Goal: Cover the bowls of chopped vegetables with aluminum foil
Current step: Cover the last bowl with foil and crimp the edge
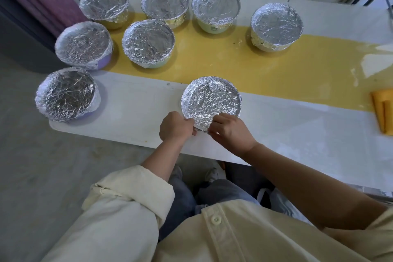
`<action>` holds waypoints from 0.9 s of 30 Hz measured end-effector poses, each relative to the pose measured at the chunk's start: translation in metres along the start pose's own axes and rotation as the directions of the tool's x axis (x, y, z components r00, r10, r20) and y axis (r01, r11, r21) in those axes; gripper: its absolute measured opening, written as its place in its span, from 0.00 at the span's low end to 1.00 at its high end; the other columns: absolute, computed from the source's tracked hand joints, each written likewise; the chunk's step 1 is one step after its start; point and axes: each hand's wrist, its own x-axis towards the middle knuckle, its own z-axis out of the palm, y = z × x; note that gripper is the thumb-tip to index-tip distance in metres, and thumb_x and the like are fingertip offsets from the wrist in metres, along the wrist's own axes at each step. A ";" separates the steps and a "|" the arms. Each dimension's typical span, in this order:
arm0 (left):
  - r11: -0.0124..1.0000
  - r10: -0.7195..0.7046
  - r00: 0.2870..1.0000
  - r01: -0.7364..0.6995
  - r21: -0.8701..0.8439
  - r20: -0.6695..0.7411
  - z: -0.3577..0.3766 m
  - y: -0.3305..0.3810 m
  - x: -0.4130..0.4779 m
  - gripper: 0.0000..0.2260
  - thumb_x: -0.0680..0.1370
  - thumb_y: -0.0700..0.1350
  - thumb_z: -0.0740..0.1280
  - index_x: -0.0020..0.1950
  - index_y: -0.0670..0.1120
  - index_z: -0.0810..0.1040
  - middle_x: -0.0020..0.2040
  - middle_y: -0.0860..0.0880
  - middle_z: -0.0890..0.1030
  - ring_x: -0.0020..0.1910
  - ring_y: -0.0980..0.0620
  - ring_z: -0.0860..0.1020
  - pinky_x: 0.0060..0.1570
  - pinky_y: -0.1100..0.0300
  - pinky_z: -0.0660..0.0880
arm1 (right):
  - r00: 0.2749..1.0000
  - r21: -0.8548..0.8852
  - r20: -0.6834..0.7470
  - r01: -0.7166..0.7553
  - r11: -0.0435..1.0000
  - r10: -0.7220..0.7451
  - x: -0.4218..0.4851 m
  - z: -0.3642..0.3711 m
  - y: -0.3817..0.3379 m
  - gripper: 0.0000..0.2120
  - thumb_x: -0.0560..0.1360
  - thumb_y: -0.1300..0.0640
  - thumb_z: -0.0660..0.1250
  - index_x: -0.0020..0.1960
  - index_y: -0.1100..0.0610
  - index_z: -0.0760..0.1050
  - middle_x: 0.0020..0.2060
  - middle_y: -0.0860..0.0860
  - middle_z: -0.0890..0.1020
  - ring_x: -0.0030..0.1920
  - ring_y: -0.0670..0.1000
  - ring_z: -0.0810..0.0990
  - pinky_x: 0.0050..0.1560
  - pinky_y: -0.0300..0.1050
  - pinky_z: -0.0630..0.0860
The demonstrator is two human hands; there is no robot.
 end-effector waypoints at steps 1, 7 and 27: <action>1.000 -0.006 1.000 0.006 -0.031 -0.013 0.002 -0.002 0.001 0.14 0.73 0.49 0.64 0.32 0.45 0.84 0.30 0.51 0.84 0.37 0.49 0.84 0.46 0.50 0.82 | 1.000 -0.005 -0.004 0.000 1.000 0.000 0.001 0.002 0.000 0.10 0.71 0.66 0.69 0.32 0.60 0.74 0.31 0.53 0.74 0.31 0.56 0.73 0.27 0.45 0.68; 0.893 -0.158 0.977 0.202 -0.402 0.140 0.014 -0.001 -0.008 0.13 0.78 0.49 0.68 0.46 0.39 0.79 0.40 0.43 0.83 0.37 0.46 0.84 0.43 0.56 0.77 | 1.000 -0.011 -0.009 -0.009 1.000 0.009 0.006 0.008 -0.005 0.10 0.72 0.63 0.65 0.31 0.60 0.74 0.31 0.53 0.73 0.32 0.56 0.74 0.28 0.45 0.67; 0.765 -0.197 0.888 0.404 -0.501 0.415 0.017 0.012 -0.010 0.11 0.83 0.41 0.54 0.51 0.41 0.75 0.44 0.41 0.82 0.41 0.46 0.83 0.38 0.54 0.75 | 0.997 0.050 -0.031 -0.066 0.997 0.068 0.009 0.011 -0.011 0.15 0.75 0.54 0.61 0.32 0.59 0.76 0.30 0.52 0.75 0.33 0.56 0.76 0.25 0.45 0.71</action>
